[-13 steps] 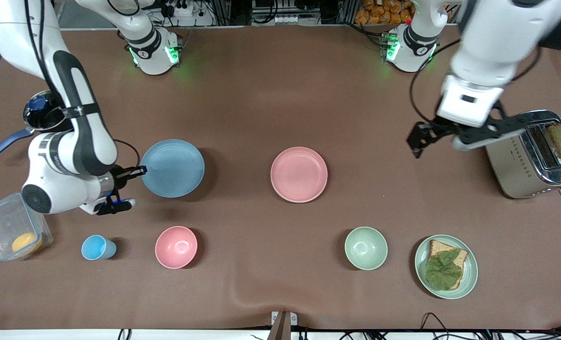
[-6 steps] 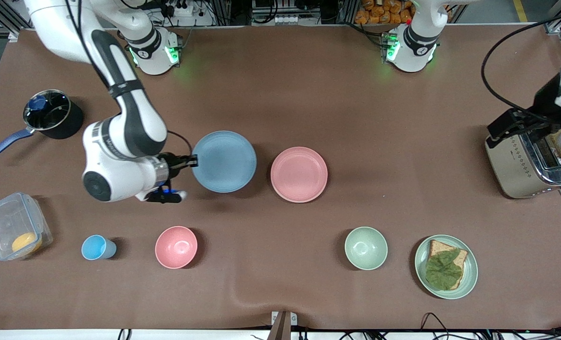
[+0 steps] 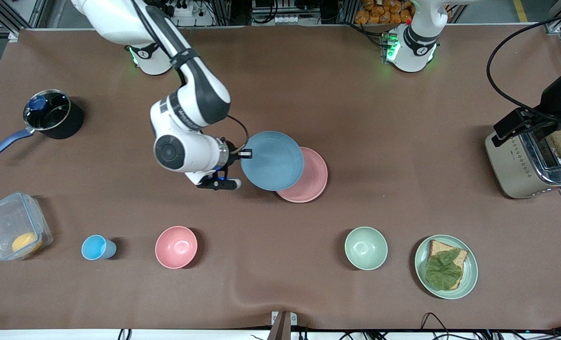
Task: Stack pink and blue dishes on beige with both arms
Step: 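Carry the blue plate with the right gripper onto the pink plate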
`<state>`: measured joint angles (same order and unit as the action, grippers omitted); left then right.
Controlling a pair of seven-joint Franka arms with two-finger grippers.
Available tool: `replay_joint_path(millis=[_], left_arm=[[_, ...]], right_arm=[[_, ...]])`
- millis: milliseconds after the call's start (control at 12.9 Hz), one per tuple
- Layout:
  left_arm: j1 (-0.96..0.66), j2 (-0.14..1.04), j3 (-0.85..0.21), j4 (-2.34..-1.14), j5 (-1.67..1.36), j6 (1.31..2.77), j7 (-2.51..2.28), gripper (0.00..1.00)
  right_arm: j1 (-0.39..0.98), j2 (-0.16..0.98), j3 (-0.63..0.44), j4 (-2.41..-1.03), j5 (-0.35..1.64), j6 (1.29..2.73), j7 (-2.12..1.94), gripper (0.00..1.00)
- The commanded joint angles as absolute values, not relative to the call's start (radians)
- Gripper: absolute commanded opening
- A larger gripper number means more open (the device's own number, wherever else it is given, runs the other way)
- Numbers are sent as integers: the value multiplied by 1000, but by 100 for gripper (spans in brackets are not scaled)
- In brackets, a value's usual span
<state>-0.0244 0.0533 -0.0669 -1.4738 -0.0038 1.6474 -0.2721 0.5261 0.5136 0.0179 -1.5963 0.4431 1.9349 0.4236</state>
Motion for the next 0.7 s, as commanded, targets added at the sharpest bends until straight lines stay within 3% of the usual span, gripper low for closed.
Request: replay_joint_path(millis=[0, 619], left_arm=[[-20, 48, -64, -1462, -9, 1635, -288, 100], [-21, 24, -71, -1482, -17, 1625, -273, 100]], right_arm=[[572, 561, 6, -1563, 440, 2026, 434, 0], [686, 649, 3, -1548, 407, 2169, 455, 0]])
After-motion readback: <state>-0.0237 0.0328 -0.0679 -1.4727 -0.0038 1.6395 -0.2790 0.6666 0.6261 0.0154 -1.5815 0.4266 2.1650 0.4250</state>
